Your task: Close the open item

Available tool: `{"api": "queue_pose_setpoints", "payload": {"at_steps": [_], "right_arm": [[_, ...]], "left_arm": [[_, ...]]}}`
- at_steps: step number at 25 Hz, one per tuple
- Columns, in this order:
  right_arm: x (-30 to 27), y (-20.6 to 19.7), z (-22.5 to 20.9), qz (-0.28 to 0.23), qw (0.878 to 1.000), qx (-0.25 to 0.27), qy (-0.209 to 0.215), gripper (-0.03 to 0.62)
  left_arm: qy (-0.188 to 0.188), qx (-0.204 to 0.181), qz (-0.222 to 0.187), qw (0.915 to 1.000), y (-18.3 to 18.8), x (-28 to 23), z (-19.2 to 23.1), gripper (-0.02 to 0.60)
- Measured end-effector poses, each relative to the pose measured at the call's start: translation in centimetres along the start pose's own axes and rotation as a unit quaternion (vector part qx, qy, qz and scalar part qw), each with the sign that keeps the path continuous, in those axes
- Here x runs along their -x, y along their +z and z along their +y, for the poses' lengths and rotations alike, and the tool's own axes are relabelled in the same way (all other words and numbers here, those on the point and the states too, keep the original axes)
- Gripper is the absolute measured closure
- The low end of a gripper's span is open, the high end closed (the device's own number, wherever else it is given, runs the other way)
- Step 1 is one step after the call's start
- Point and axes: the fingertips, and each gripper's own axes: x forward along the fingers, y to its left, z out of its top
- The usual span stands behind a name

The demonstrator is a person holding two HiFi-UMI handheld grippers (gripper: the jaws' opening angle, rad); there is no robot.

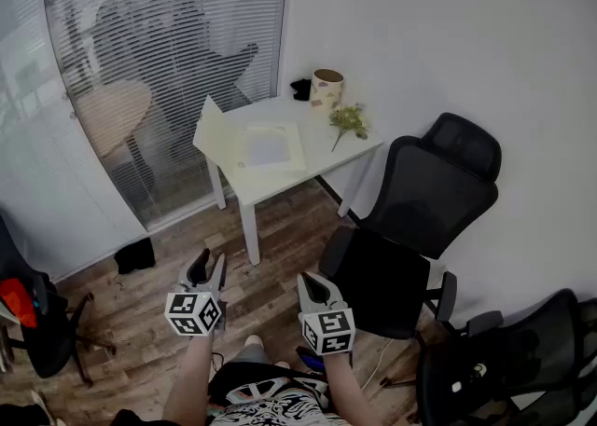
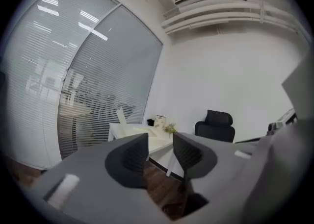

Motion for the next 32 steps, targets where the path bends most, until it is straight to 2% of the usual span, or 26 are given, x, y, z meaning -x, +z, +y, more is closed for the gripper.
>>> {"api": "queue_pose_setpoints", "payload": {"at_steps": [7, 10, 13, 20, 27, 32], "right_arm": [[0.5, 0.2, -0.7, -0.008, 1.0, 0.0, -0.011, 0.594], [0.6, 0.3, -1.3, -0.017, 1.0, -0.019, -0.012, 0.594], [0.4, 0.5, -1.9, -0.026, 0.999, -0.038, -0.012, 0.594], [-0.9, 0.0, -4.0, -0.016, 0.999, -0.041, -0.022, 0.594], [-5.5, -0.4, -6.4, -0.002, 0.999, -0.044, -0.015, 0.594], [-11.3, 0.2, -8.4, 0.011, 0.999, -0.033, -0.002, 0.594]], "left_arm": [[-0.007, -0.001, 0.002, 1.0, 0.6, -0.8, -0.3, 0.373], [-0.014, 0.003, 0.004, 0.9999, 0.5, -1.3, -0.9, 0.374], [-0.01, 0.002, 0.01, 0.9999, 0.1, -1.7, -0.8, 0.374], [0.003, 0.002, 0.017, 0.9999, -0.2, -3.4, 0.2, 0.374], [0.01, 0.002, 0.029, 0.9995, -1.0, -7.8, 1.6, 0.374], [0.032, 0.014, 0.037, 0.9987, -1.4, -12.8, 4.8, 0.374]]}}
